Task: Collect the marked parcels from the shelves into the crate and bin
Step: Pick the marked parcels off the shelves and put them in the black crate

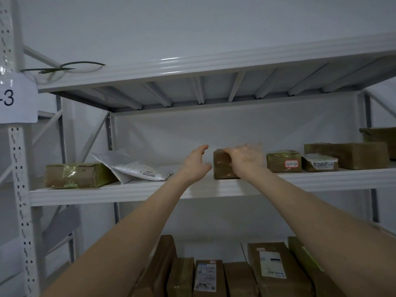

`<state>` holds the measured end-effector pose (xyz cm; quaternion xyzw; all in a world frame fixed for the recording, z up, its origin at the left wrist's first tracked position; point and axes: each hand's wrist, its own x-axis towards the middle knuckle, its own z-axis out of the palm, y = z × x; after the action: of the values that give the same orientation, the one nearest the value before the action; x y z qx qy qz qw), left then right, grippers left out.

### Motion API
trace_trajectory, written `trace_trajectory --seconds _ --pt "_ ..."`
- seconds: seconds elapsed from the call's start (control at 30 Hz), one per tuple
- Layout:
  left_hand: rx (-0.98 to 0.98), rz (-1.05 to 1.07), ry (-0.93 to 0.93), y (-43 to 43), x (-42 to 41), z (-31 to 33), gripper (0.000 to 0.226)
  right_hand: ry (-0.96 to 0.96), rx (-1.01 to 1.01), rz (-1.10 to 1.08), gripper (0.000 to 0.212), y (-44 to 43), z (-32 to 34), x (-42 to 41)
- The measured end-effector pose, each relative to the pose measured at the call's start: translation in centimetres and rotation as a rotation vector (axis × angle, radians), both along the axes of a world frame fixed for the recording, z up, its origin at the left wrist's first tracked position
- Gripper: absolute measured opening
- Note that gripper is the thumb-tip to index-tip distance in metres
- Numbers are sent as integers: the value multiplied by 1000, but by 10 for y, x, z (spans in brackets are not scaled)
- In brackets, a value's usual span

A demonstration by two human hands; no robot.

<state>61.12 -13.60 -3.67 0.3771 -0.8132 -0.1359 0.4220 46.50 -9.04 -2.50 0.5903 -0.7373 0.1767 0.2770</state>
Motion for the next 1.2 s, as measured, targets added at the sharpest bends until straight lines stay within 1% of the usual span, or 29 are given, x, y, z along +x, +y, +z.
trace_trajectory --seconds 0.07,0.13,0.17,0.2,0.23,0.3,0.37,0.4,0.47,0.53,0.57,0.63,0.7,0.8,0.83,0.9,0.97,1.0,1.03,1.1,1.2 --pt "-110 134 -101 -9 24 1 62 -39 30 -96 50 -11 -3 0" --pt "-182 266 -195 -21 52 4 60 -40 59 -176 49 -23 -1 9" --pt "-202 336 -237 -27 67 7 60 -32 59 -174 47 -28 1 17" --pt "-208 405 -270 -33 82 10 59 -18 30 -117 47 -32 4 28" --pt "-206 471 -294 -40 97 13 59 -5 -18 -9 48 -38 5 41" --pt "-201 611 -345 -53 127 20 56 -35 -67 264 48 -50 5 74" --pt "-174 751 -463 -65 152 25 51 -158 35 459 48 -64 -2 108" --pt "-151 810 -535 -69 161 25 50 -206 106 507 51 -72 -7 123" --pt "-107 865 -671 -72 170 24 50 -234 210 549 54 -88 -17 144" --pt "-101 809 -752 -72 170 20 50 -222 250 528 47 -99 -23 151" --pt "-107 745 -754 -72 167 17 48 -228 250 509 41 -101 -25 151" --pt "-86 608 -683 -75 158 13 43 -278 227 494 30 -102 -26 148" --pt "-59 529 -561 -84 151 8 42 -308 220 498 23 -101 -25 141" --pt "-52 510 -382 -92 148 3 38 -300 221 507 21 -94 -26 135" --pt "-57 525 -357 -93 149 2 38 -293 217 506 22 -92 -27 135" --pt "-43 571 -387 -94 154 0 38 -265 204 497 26 -89 -28 135" --pt "21 604 -442 -91 156 -1 39 -234 195 485 30 -85 -30 135" --pt "51 601 -438 -87 156 -1 41 -219 191 479 31 -83 -30 135" --pt "80 576 -388 -83 154 -1 44 -201 188 471 31 -80 -31 135" --pt "146 486 -203 -73 146 -2 49 -167 184 457 30 -72 -32 133" --pt "161 406 -1 -62 134 -4 56 -141 159 428 28 -58 -35 126"
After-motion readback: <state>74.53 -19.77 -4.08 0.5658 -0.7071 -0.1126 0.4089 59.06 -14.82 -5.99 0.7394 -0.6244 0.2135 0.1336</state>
